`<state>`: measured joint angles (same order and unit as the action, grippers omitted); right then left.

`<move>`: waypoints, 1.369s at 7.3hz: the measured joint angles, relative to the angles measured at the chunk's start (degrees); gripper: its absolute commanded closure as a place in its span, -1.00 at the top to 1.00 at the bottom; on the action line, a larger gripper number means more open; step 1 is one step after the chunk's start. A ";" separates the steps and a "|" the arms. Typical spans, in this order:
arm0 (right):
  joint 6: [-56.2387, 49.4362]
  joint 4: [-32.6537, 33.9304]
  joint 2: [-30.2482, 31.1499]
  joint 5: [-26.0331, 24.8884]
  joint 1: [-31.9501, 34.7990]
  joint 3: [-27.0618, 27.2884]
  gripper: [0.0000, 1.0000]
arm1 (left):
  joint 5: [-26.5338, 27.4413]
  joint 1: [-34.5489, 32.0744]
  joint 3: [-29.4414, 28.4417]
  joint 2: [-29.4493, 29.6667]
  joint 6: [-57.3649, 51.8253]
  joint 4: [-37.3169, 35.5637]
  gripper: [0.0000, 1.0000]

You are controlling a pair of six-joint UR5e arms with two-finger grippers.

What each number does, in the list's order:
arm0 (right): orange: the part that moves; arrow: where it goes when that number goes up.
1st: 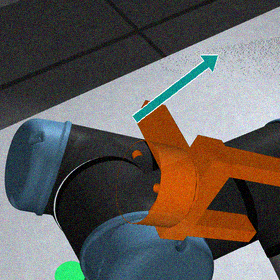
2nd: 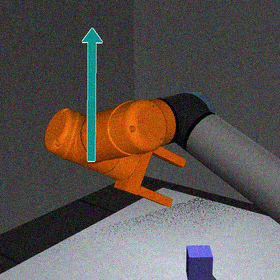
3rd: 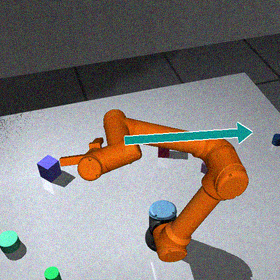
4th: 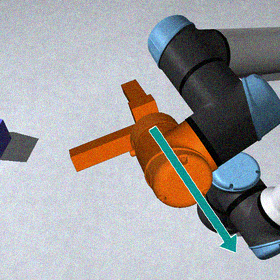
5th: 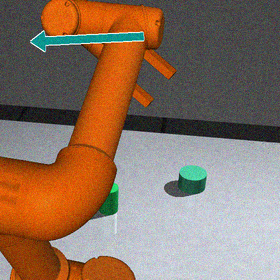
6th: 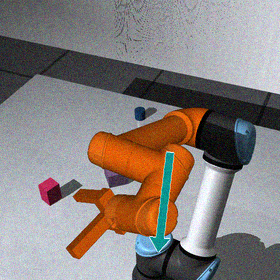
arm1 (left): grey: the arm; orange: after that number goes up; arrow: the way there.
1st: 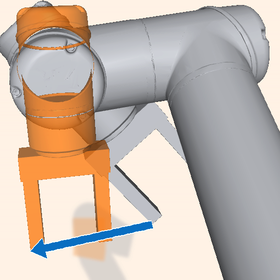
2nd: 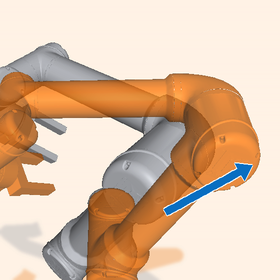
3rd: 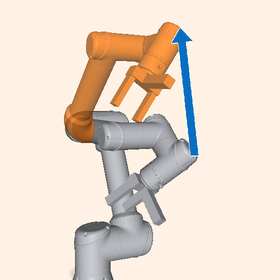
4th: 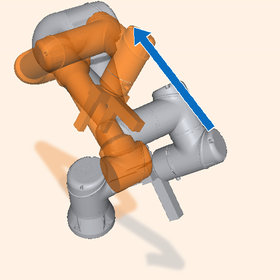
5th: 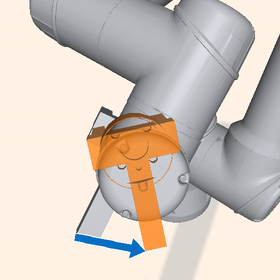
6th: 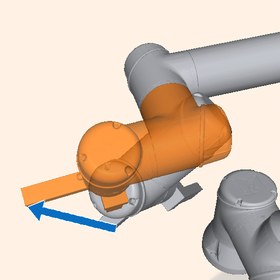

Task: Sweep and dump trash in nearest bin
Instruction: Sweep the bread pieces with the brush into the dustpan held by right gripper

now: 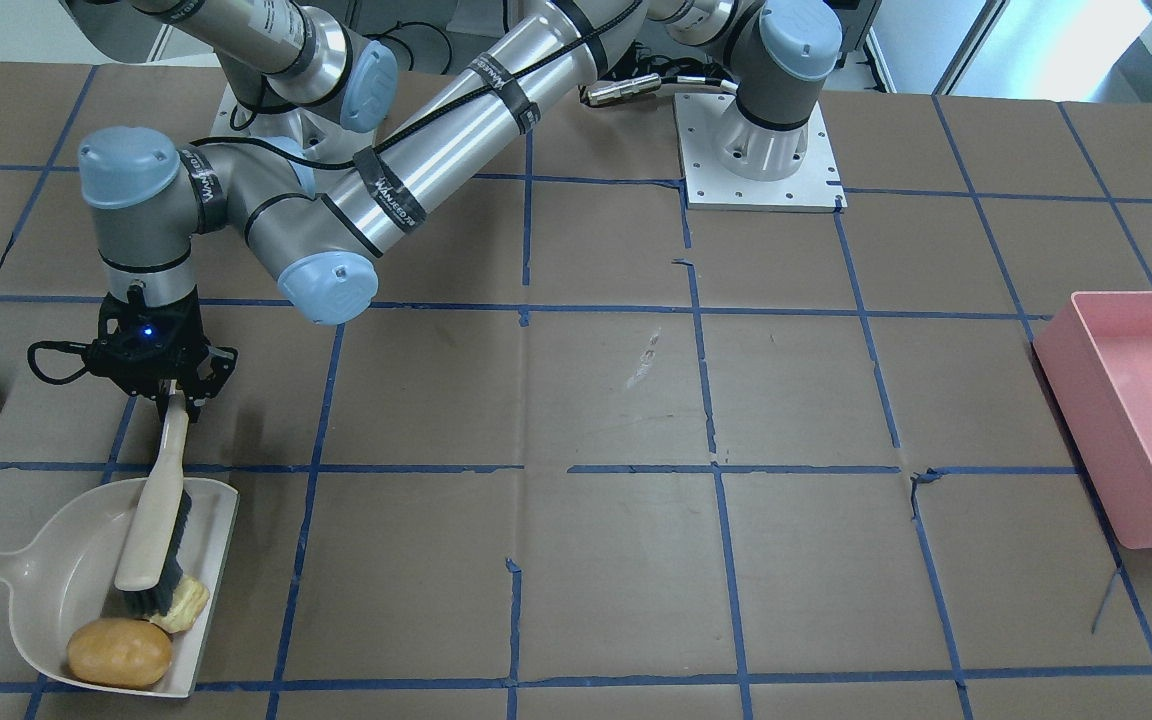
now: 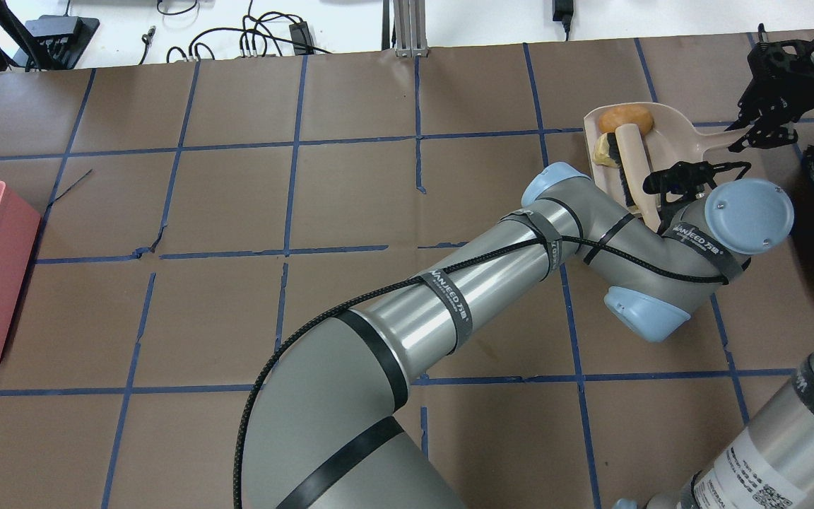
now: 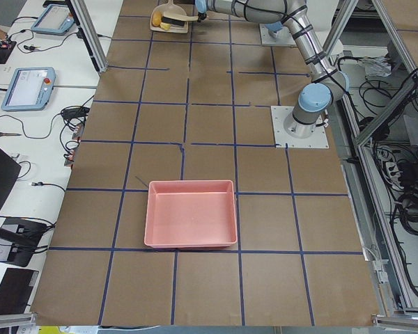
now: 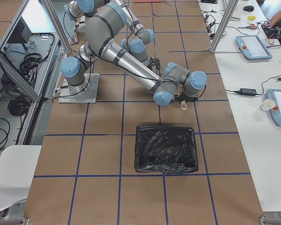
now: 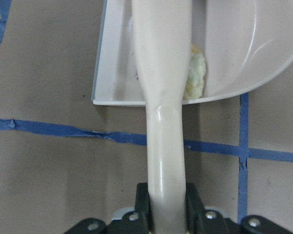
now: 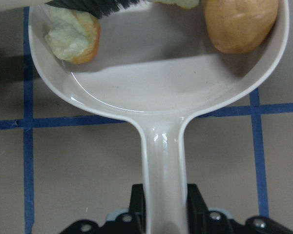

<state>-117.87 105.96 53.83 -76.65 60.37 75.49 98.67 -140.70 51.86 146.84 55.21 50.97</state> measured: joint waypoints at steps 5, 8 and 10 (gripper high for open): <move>-0.40 -0.73 -0.21 1.86 -0.74 0.04 -1.00 | -0.05 -0.52 0.29 -1.64 -2.88 -0.24 -0.83; -0.43 -1.38 -0.22 2.79 -1.38 0.01 -1.00 | -0.32 -0.50 0.64 -2.46 -3.68 -0.20 -0.83; -0.49 -1.45 -0.19 2.84 -1.46 0.00 -1.00 | -1.40 0.51 1.23 -3.75 -7.29 -0.03 -0.83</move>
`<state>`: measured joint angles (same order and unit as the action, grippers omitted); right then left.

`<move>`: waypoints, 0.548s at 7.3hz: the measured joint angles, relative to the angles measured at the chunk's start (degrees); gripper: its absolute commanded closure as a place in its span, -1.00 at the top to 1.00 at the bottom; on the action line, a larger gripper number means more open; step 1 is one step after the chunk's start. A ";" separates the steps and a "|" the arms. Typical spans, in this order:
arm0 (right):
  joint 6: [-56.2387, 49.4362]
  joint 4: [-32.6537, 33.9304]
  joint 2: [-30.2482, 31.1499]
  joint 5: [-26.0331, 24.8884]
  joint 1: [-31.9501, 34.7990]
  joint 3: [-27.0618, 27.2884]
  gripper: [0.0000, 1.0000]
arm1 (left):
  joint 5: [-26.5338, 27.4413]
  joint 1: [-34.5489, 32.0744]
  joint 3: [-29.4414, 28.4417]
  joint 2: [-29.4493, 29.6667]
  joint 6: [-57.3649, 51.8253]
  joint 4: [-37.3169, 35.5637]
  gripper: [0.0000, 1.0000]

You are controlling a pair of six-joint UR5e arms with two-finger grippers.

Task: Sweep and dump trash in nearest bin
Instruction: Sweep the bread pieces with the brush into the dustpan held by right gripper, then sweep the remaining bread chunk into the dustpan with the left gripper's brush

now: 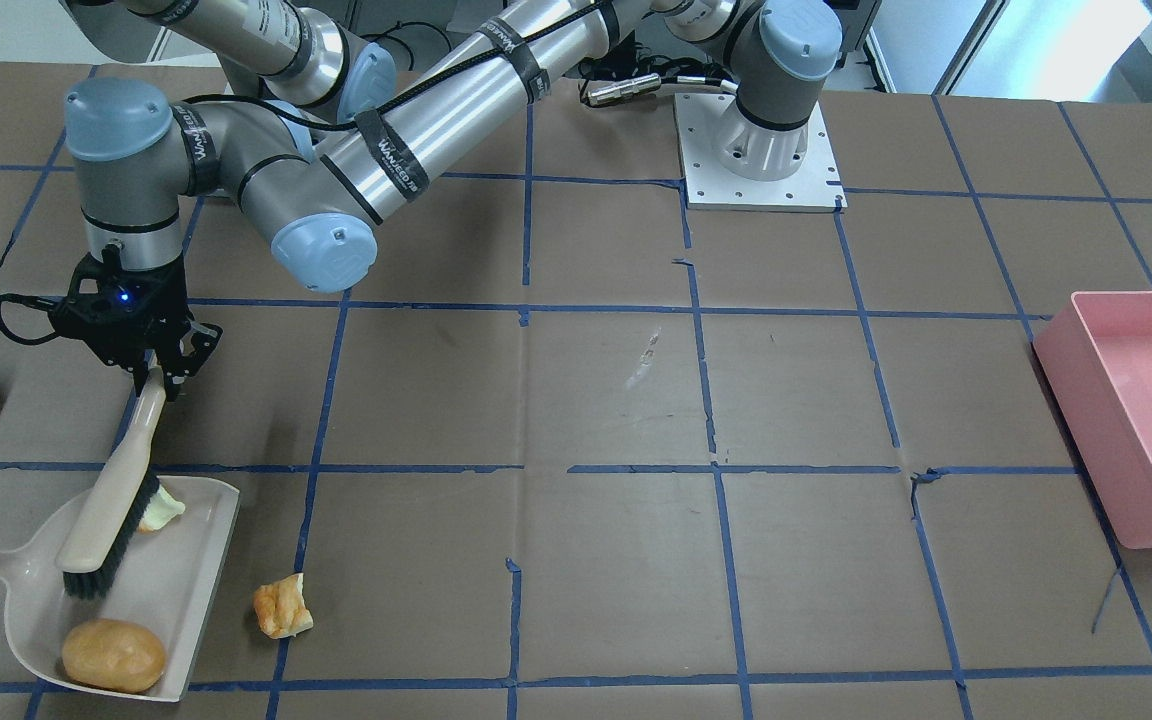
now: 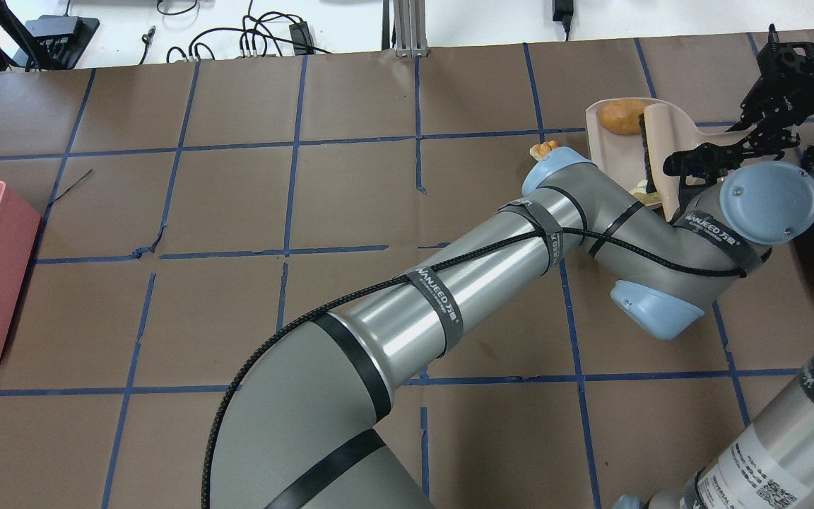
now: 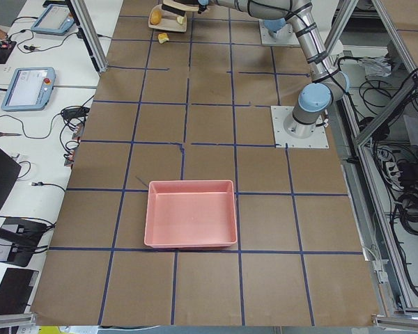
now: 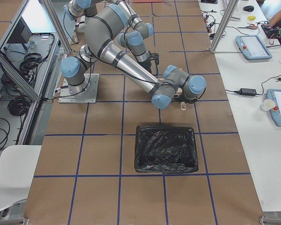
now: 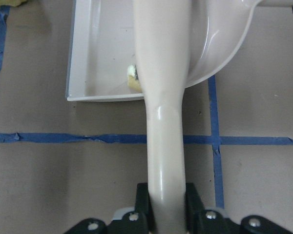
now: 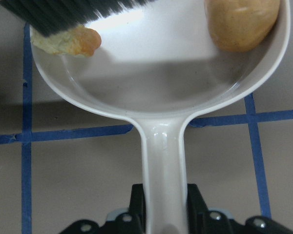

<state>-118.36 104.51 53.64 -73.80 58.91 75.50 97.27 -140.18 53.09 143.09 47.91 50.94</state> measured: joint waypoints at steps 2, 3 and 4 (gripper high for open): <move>-0.03 -0.01 -0.01 0.00 -0.02 0.00 -1.00 | -0.67 1.69 1.00 -0.30 -1.80 0.06 -0.83; -0.03 -0.03 -0.01 0.04 -0.02 0.00 -1.00 | -0.74 2.05 1.27 -0.34 -2.22 0.09 -0.83; -0.03 -0.07 0.02 0.05 -0.02 0.00 -1.00 | -1.06 2.70 1.41 -0.50 -2.89 0.17 -0.83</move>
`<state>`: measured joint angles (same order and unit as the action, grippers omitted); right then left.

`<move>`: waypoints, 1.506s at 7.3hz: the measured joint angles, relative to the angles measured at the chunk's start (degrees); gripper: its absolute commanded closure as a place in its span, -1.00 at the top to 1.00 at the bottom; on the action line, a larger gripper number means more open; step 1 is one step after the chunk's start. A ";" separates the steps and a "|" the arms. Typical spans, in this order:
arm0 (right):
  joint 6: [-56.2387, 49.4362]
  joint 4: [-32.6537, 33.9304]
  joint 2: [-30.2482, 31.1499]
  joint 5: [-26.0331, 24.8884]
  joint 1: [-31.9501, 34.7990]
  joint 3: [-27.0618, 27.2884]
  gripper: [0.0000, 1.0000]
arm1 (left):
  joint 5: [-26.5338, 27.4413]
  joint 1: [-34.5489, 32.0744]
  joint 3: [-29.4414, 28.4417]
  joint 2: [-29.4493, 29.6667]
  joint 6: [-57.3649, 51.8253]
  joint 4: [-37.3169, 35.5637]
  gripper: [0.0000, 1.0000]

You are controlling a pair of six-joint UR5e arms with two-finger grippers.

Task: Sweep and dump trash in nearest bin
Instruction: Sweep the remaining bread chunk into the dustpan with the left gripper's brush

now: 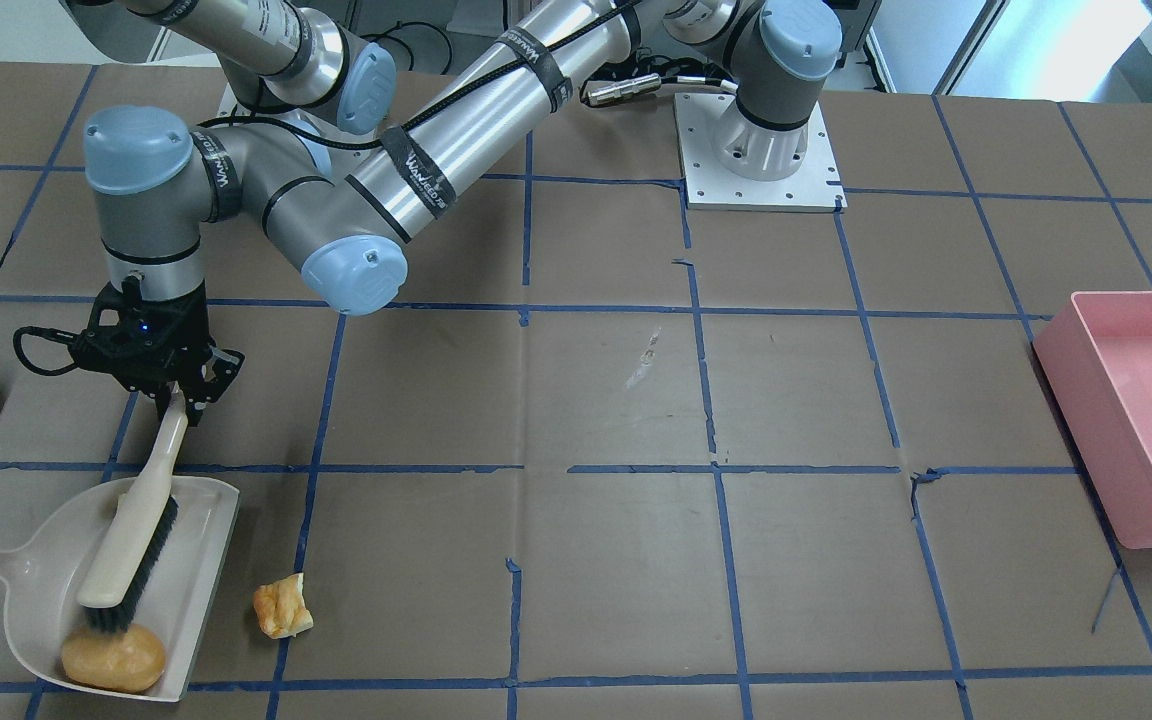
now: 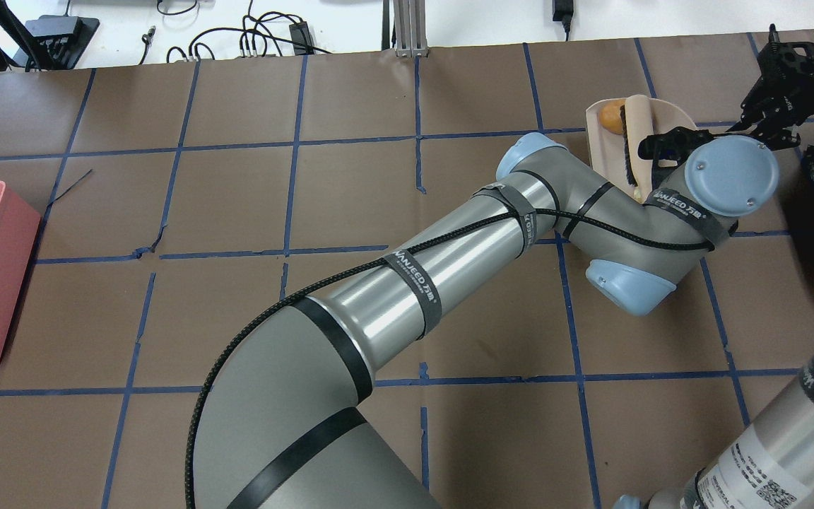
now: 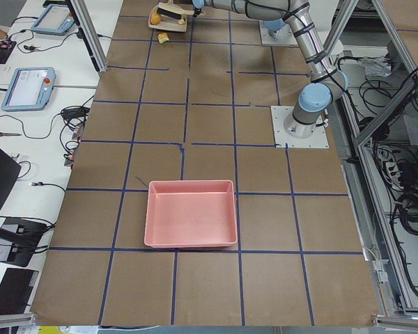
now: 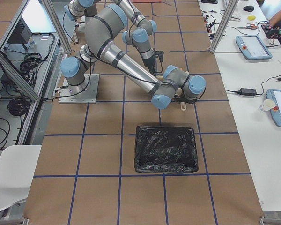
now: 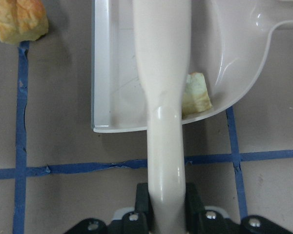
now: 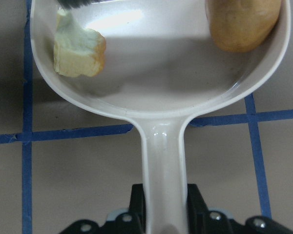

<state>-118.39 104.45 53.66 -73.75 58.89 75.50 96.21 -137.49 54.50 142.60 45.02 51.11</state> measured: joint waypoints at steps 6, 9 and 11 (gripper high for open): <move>0.60 -0.17 0.21 -1.02 0.22 0.01 -1.00 | -2.56 6.32 10.05 -9.48 -1.99 1.80 -0.83; 0.78 -0.21 0.24 -3.39 0.88 0.00 -1.00 | -6.94 12.08 19.81 -14.11 -8.50 1.89 -0.83; 0.81 -0.13 0.06 -3.56 1.78 0.00 -1.00 | -8.63 13.02 19.22 -12.75 -10.31 1.96 -0.82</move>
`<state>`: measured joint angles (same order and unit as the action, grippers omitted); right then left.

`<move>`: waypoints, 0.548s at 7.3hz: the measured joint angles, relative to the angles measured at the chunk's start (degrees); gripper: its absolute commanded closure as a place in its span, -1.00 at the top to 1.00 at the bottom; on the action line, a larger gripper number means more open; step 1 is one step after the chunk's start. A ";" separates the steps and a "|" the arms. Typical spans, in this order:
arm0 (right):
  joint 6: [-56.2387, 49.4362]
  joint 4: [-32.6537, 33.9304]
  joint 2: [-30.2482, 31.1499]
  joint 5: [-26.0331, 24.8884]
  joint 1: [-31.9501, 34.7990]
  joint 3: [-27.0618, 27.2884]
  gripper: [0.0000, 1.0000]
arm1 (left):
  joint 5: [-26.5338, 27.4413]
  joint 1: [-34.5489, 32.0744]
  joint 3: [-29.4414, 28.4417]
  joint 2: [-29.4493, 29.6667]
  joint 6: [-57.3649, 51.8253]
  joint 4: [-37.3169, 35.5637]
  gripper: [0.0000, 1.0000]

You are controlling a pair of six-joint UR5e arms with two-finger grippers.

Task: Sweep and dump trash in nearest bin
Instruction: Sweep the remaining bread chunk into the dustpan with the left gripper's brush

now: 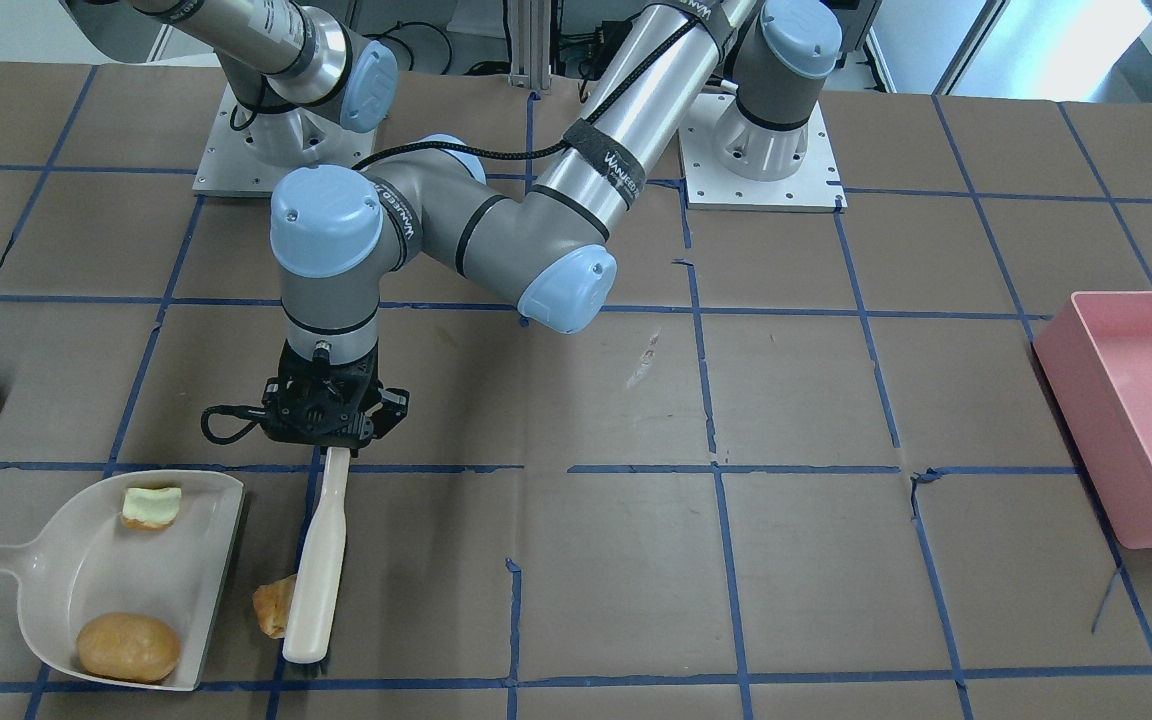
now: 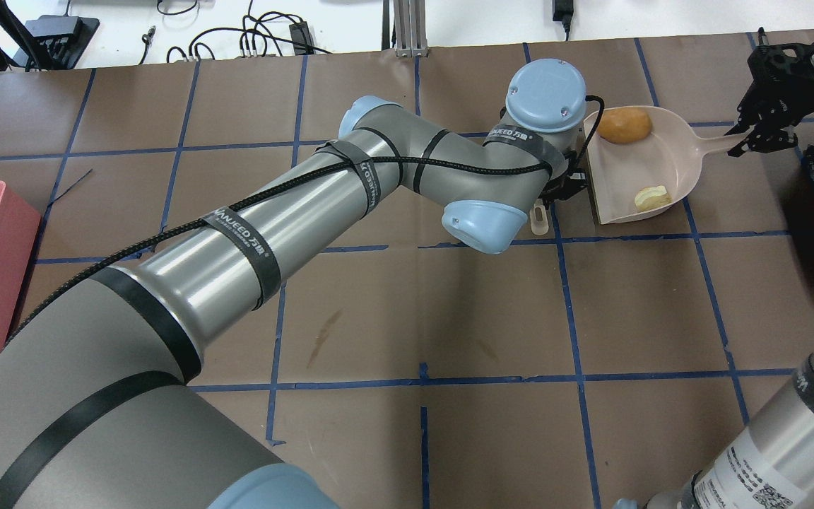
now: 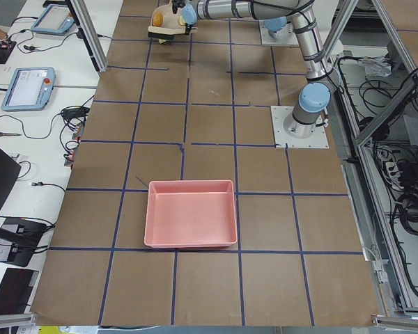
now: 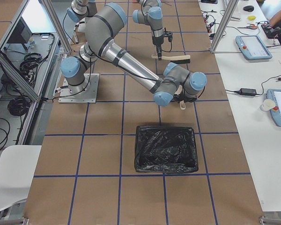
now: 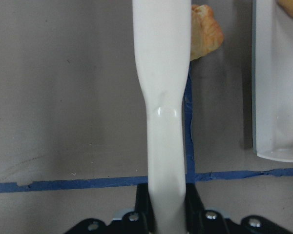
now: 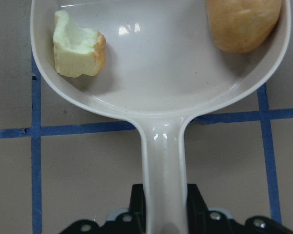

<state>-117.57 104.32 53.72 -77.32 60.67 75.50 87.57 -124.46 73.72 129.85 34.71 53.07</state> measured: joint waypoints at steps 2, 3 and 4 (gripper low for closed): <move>0.11 0.28 -0.24 0.00 1.50 0.00 -1.00 | -0.10 0.03 -3.22 3.18 -1.08 0.36 -0.82; 0.14 0.36 -0.26 -0.02 1.87 -0.02 -1.00 | 0.06 0.07 -4.17 4.19 -1.28 0.34 -0.82; 0.15 0.37 -0.28 -0.04 2.01 -0.06 -1.00 | 0.33 0.08 -4.48 4.86 -0.97 0.26 -0.82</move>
<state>-117.43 104.68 53.44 -77.36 62.68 75.45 87.90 -124.38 69.24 134.71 33.74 53.33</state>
